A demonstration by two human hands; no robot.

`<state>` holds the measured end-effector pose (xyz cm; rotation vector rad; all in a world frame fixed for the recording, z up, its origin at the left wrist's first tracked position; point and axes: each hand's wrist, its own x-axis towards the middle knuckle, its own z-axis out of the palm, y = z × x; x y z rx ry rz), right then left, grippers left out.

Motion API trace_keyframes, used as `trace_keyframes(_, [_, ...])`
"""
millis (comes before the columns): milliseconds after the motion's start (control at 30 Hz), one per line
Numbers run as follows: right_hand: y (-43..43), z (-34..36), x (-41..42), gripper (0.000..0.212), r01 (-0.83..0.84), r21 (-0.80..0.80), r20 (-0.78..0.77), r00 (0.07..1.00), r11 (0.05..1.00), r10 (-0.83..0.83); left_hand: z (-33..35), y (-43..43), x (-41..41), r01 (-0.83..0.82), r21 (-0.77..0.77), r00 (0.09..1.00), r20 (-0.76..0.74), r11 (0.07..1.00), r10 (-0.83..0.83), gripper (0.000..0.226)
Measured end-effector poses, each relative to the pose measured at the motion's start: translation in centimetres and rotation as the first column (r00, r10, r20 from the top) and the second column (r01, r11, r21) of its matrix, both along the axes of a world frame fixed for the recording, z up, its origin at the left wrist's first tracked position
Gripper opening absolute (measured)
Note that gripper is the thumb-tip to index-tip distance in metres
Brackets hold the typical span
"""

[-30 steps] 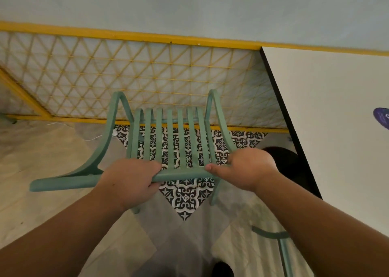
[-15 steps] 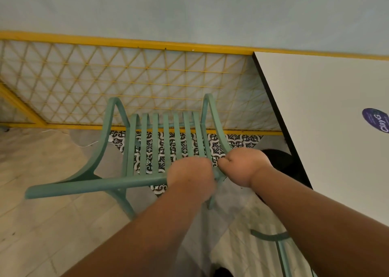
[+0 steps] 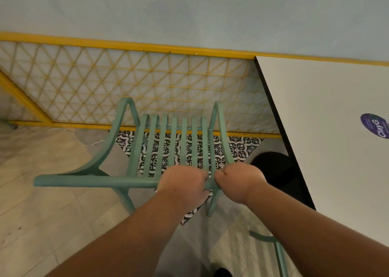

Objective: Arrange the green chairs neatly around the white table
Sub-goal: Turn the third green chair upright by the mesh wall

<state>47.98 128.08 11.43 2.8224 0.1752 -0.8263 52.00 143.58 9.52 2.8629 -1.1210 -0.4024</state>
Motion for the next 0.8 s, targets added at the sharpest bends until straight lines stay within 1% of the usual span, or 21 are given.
trace_keyframes(100, [1.2, 0.2, -1.0, 0.024, 0.023, 0.010, -0.027, 0.999, 1.000, -0.022, -0.1, 1.2, 0.1, 0.042, 0.010, 0.999, -0.006, 0.999, -0.042, 0.023])
trace_keyframes(167, [2.1, 0.2, -1.3, 0.025, 0.050, 0.010, -0.017, 0.999, 0.999, -0.049, 0.0, 2.0, 0.3, 0.068, 0.018, 0.998, -0.001, 0.998, -0.068, 0.024])
trace_keyframes(333, [5.1, -0.2, -1.9, 0.025, 0.131, 0.044, 0.013, 0.991, 0.990, -0.132, 0.2, 4.4, 1.4, 0.151, 0.046, 0.987, 0.039, 0.987, -0.153, 0.028])
trace_keyframes(433, [6.4, -0.1, -2.1, 0.026, 0.182, 0.061, -0.010, 0.983, 0.981, -0.181, 0.2, 5.3, 2.2, 0.221, 0.065, 0.974, 0.043, 0.973, -0.224, 0.027])
trace_keyframes(633, [7.4, 0.0, -1.6, 0.025, 0.187, 0.076, -0.016, 0.982, 0.979, -0.187, 0.0, 6.1, 3.4, 0.287, 0.047, 0.955, 0.066, 0.957, -0.289, 0.028])
trace_keyframes(733, [7.4, 0.1, -1.6, 0.024, 0.181, 0.074, -0.014, 0.984, 0.981, -0.180, -0.1, 6.1, 3.4, 0.281, 0.035, 0.955, 0.092, 0.959, -0.283, 0.029])
trace_keyframes(800, [7.2, 0.0, -1.3, 0.024, 0.145, 0.086, -0.011, 0.989, 0.986, -0.145, -0.2, 6.0, 3.2, 0.250, 0.033, 0.962, 0.101, 0.968, -0.252, 0.031])
